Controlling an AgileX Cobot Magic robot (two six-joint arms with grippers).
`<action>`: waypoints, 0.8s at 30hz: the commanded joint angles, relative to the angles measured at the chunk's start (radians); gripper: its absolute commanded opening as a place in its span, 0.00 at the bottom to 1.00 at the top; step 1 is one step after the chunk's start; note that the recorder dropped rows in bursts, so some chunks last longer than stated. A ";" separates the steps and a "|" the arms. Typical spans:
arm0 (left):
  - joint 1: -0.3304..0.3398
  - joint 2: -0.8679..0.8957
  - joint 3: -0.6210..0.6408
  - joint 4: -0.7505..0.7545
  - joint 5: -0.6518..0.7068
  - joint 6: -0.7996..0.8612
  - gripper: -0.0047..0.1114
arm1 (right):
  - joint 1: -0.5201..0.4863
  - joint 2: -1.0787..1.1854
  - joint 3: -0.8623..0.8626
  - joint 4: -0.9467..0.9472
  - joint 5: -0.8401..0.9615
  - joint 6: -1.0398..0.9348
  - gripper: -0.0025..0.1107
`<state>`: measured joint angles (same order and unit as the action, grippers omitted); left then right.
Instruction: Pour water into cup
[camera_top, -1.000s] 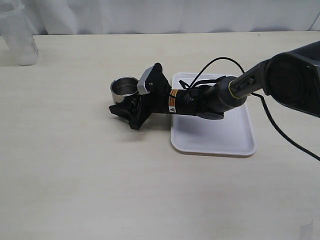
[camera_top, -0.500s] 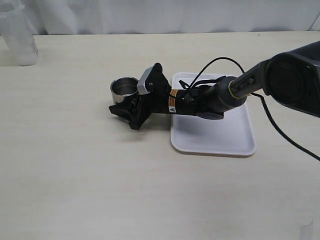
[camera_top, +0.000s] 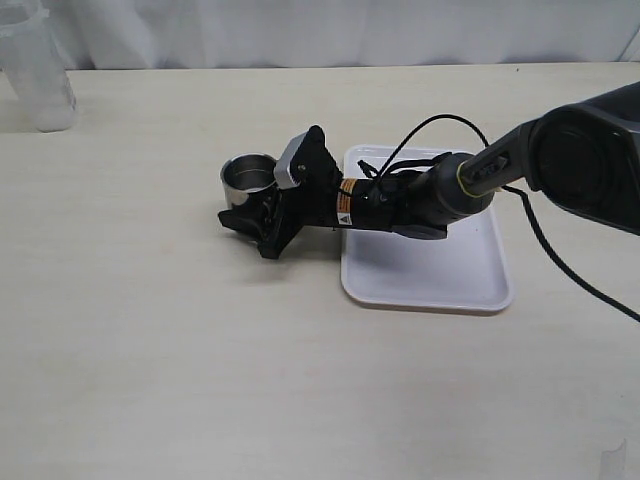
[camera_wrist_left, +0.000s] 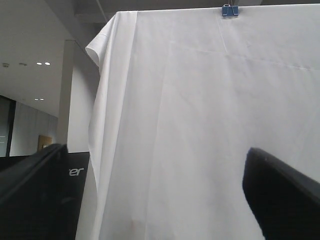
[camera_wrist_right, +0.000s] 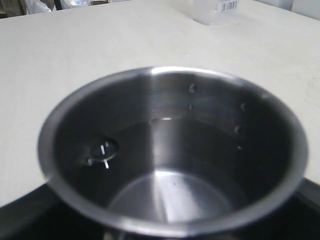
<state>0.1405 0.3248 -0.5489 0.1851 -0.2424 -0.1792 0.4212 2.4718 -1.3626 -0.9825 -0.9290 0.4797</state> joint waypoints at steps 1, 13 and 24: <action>-0.002 -0.002 0.003 0.006 0.000 -0.006 0.79 | 0.000 0.008 0.003 0.002 0.039 0.006 0.06; -0.002 -0.002 0.003 0.004 0.002 -0.006 0.79 | 0.000 0.008 0.003 0.002 0.039 0.006 0.06; -0.004 -0.071 0.007 -0.153 0.274 0.127 0.79 | 0.000 0.008 0.003 0.002 0.037 0.006 0.06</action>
<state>0.1405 0.2838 -0.5489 0.1209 -0.0518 -0.1422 0.4212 2.4718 -1.3626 -0.9761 -0.9268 0.4797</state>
